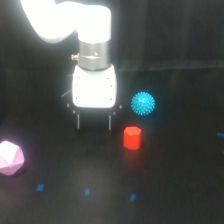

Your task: Pick up the red object from the table

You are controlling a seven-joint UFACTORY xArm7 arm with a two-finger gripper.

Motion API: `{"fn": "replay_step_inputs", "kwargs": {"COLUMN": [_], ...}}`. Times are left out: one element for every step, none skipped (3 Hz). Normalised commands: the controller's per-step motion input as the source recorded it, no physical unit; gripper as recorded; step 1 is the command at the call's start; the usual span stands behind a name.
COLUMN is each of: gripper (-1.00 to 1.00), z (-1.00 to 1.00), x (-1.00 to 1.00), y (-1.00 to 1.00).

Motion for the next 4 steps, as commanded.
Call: {"fn": "replay_step_inputs", "kwargs": {"gripper": [-0.62, -0.05, -1.00, -1.00], "z": [-0.51, 0.25, -0.20, 0.08], "x": [-0.01, 0.25, -0.06, -0.15], "y": [0.06, -0.01, 0.14, 0.27]}}
